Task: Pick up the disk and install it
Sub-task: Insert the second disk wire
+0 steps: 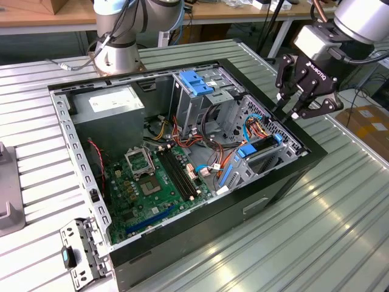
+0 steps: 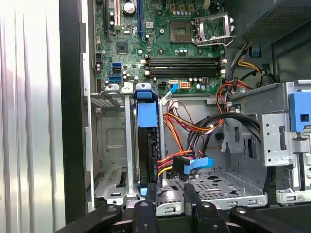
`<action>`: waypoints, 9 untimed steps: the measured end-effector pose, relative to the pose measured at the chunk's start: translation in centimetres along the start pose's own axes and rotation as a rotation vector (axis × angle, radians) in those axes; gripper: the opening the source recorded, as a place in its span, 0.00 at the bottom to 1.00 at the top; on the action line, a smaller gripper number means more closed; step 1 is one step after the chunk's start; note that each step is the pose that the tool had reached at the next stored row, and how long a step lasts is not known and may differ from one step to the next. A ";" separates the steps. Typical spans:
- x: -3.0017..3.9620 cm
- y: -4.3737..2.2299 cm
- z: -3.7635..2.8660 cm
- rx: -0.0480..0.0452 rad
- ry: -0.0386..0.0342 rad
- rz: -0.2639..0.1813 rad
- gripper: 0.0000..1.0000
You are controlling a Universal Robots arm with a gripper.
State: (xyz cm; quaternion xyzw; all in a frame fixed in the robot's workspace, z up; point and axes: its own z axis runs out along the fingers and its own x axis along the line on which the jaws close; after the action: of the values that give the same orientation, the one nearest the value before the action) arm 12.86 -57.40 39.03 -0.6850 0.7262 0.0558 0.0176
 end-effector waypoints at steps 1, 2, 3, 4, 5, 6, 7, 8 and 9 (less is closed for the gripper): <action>-0.10 0.35 0.05 0.0000 -0.0001 0.000 0.36; -0.19 0.73 0.11 -0.0001 -0.0001 0.000 0.36; -0.24 1.09 0.19 0.0000 0.0000 0.000 0.36; -0.26 1.32 0.32 0.0000 0.0000 0.000 0.36; -0.30 1.48 0.51 0.0000 0.0000 0.000 0.36; -0.36 1.50 0.72 0.0000 -0.0002 0.000 0.36; -0.47 1.49 0.95 0.0000 0.0000 0.000 0.36; -0.58 1.49 1.09 0.0000 0.0000 0.000 0.36; -0.68 1.49 1.21 0.0000 0.0001 0.000 0.36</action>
State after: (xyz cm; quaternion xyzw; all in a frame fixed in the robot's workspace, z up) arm 11.36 -56.51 37.98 -0.6851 0.7261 0.0557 0.0175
